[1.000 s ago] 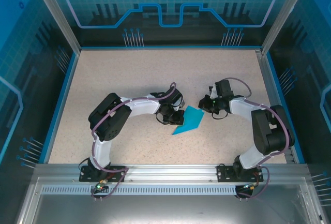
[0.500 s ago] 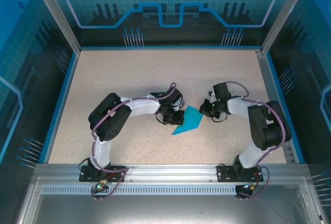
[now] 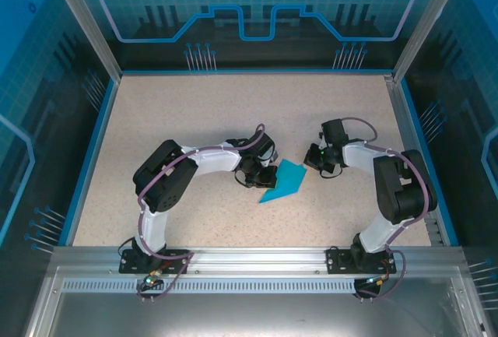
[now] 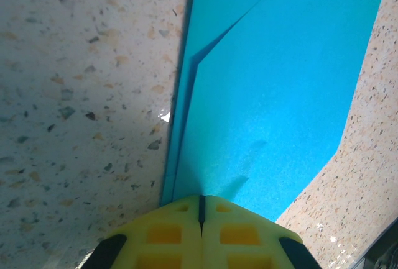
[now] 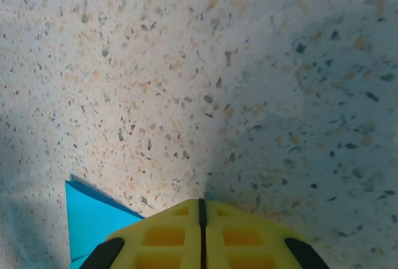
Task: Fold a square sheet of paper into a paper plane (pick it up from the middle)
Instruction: Fourth fold the wing at the center of the table.
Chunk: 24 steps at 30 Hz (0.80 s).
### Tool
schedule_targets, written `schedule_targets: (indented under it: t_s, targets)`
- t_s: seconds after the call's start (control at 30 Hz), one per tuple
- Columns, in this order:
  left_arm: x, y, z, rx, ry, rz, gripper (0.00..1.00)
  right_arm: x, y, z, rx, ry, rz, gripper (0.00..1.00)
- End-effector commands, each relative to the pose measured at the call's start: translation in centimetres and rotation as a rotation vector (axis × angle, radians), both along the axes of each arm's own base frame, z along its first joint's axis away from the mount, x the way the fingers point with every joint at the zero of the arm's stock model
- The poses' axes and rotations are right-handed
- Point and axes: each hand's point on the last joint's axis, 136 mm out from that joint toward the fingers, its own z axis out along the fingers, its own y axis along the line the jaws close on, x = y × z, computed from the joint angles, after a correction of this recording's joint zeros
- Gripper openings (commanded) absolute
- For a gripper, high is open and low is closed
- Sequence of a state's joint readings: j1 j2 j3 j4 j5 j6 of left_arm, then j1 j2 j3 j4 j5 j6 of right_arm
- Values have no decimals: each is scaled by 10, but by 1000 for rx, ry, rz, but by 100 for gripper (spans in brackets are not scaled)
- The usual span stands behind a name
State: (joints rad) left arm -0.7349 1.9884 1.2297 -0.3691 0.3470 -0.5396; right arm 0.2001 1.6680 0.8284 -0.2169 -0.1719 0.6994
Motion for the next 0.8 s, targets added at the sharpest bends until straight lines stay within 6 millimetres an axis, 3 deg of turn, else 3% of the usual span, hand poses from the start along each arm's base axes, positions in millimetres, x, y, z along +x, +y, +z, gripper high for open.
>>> schedule_targets:
  t_s: [0.0, 0.17, 0.33, 0.5, 0.77]
  targets:
    - [-23, 31, -24, 142, 95, 2, 0, 5, 3, 21, 13, -71, 8, 9]
    - [-22, 30, -23, 139, 93, 6, 0, -19, 37, 33, 126, -80, 110, 9]
    - [-21, 30, -23, 137, 90, 12, 0, -48, 69, 16, 236, 3, 140, 8]
    - [-21, 30, -24, 136, 89, 16, 0, -60, 85, 8, 295, 31, 171, 7]
    - [-17, 27, -20, 128, 80, 21, 0, -68, 93, -6, 311, 69, 197, 7]
